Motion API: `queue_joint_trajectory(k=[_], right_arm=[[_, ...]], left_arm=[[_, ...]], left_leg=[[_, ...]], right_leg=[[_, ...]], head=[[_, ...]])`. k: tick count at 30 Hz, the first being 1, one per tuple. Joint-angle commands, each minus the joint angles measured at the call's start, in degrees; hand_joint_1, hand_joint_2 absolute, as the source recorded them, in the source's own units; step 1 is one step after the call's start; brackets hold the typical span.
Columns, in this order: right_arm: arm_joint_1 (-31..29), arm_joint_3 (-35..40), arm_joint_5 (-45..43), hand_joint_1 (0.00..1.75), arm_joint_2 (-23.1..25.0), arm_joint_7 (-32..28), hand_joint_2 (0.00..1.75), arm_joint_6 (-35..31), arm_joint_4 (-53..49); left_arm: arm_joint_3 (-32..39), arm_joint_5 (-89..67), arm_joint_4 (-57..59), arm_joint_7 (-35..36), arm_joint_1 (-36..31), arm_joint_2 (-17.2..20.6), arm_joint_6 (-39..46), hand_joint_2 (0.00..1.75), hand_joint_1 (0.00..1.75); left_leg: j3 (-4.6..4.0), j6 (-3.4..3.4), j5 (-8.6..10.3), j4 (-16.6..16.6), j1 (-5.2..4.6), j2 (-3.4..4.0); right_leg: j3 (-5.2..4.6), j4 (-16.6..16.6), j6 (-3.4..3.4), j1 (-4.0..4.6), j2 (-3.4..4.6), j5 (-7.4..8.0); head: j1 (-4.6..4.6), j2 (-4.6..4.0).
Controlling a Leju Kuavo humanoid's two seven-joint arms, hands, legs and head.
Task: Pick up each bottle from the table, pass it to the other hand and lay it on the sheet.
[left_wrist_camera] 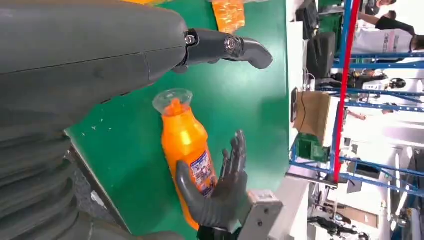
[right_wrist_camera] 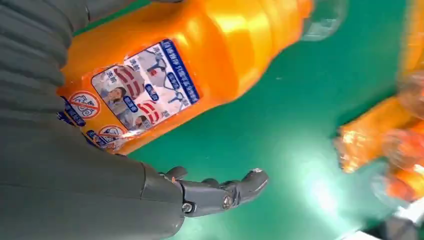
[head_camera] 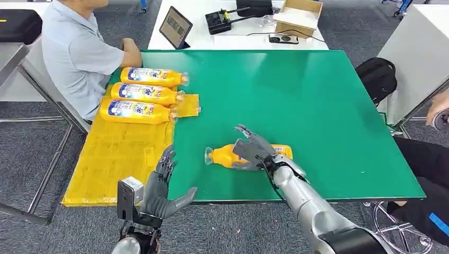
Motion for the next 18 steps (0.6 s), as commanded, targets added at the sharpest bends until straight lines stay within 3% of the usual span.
queue_joint_trajectory(k=[1, 18], right_arm=[[-4.9, 7.3, 1.4, 0.00, -0.6, 8.8, 1.75, 0.2, 5.4], [-13.4, 18.9, 7.5, 0.00, -3.1, 14.4, 1.75, 10.8, 7.6]], left_arm=[[1.6, 4.3, 1.8, 3.6, -0.3, 1.2, -4.2, 1.75, 0.00], [3.7, 7.7, 2.6, 6.0, -0.5, 2.4, -10.1, 1.75, 0.00]], left_leg=[[0.05, 0.07, -0.01, 0.0, -0.04, 0.06], [0.02, 0.10, -0.01, 0.0, -0.07, 0.02]], right_leg=[[0.03, 0.0, -0.11, -0.02, 0.00, 0.00], [0.01, 0.0, -0.19, -0.02, -0.04, -0.02]], head=[[0.00, 0.00], [0.00, 0.00]])
